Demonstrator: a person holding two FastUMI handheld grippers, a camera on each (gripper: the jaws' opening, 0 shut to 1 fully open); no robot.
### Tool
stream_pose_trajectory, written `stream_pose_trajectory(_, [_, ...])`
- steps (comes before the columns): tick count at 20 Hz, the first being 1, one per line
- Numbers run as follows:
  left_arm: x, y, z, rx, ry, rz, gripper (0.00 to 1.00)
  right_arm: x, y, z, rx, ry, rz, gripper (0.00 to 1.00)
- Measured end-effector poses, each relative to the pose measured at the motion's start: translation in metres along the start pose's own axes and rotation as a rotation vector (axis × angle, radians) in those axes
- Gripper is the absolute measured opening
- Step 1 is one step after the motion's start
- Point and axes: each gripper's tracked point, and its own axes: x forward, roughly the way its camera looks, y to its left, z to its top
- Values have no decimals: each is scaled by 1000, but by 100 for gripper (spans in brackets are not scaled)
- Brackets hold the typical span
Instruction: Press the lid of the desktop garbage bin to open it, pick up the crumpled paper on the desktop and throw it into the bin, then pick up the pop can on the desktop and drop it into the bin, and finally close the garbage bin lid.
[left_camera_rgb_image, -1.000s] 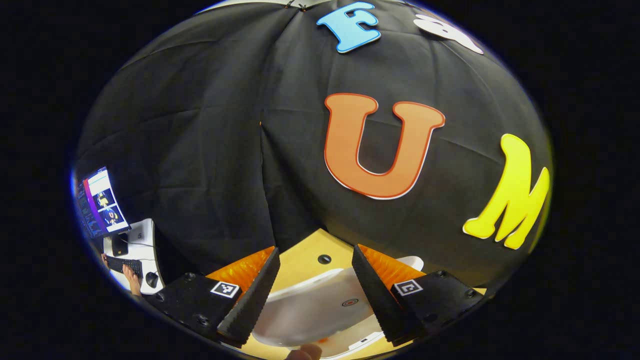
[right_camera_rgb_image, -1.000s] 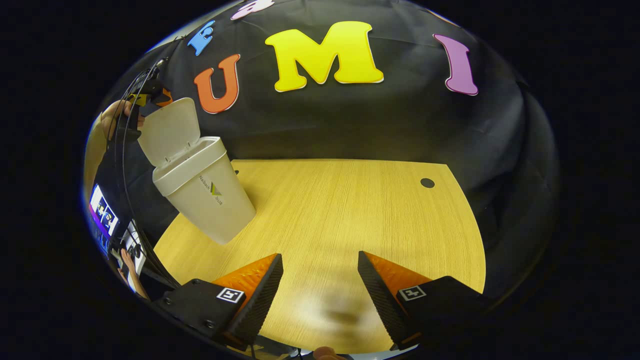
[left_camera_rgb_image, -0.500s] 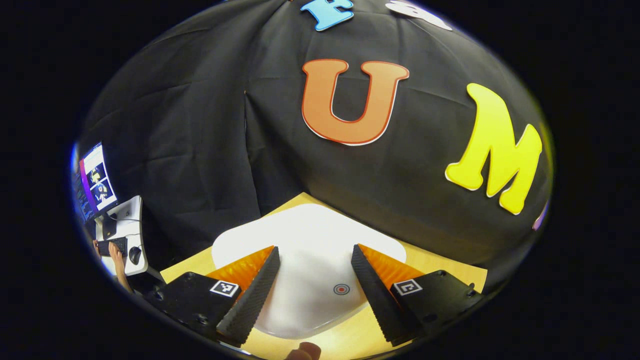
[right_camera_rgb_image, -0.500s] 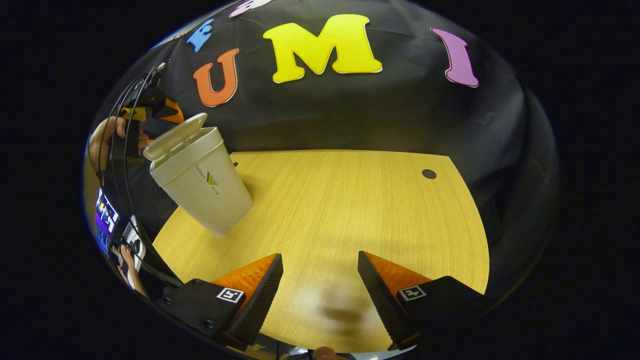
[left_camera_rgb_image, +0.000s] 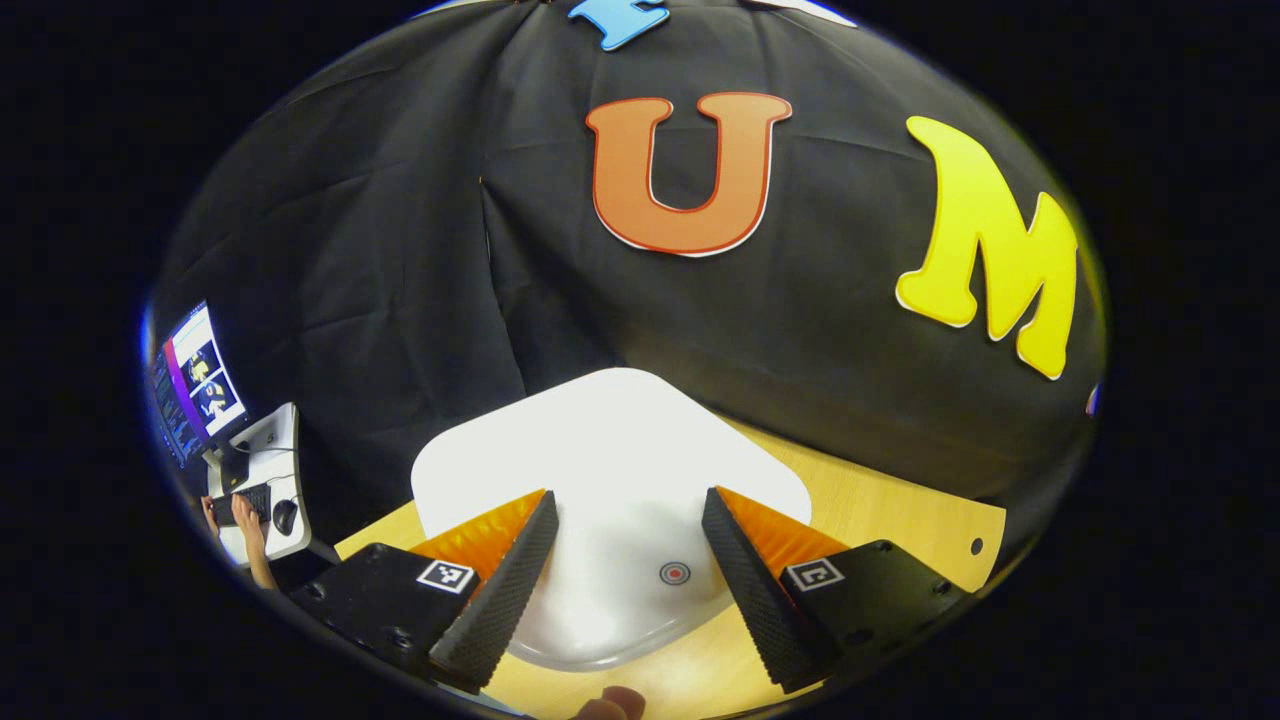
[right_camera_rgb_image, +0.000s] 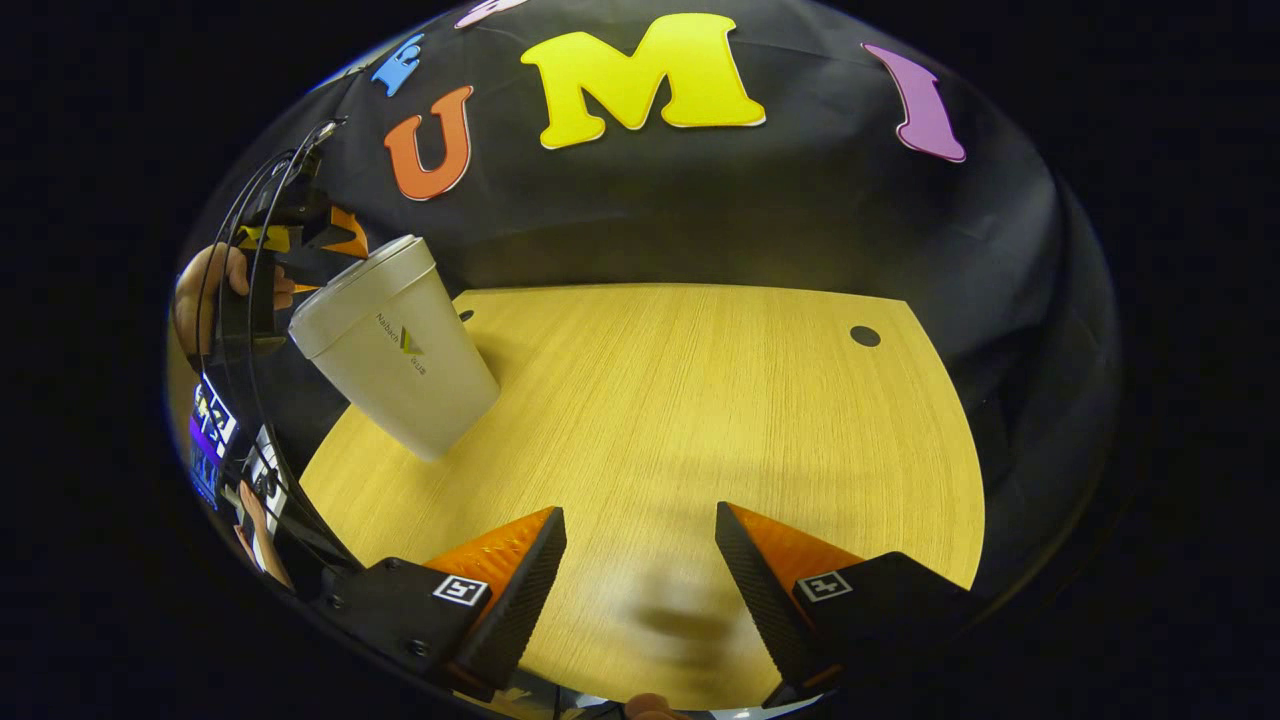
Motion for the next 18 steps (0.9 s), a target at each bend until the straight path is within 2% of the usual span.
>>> stream_pose_trajectory(5, [-1,-2,-3,-39,-31,15,98,14,3,-4,43,20,51,94])
stream_pose_trajectory(11, [-3,-3,0,43,-51,85,99,25,4,-1,84,-2,100,97])
stream_pose_trajectory(13, [-3,-2,2,31,-65,96,98,29,2,-2,101,-1,102,97])
stream_pose_trajectory(16, [-6,-5,6,73,-52,59,98,24,-6,5,101,-11,97,97])
stream_pose_trajectory(18, [-14,-16,5,48,-55,5,94,20,-9,16,62,-43,73,94])
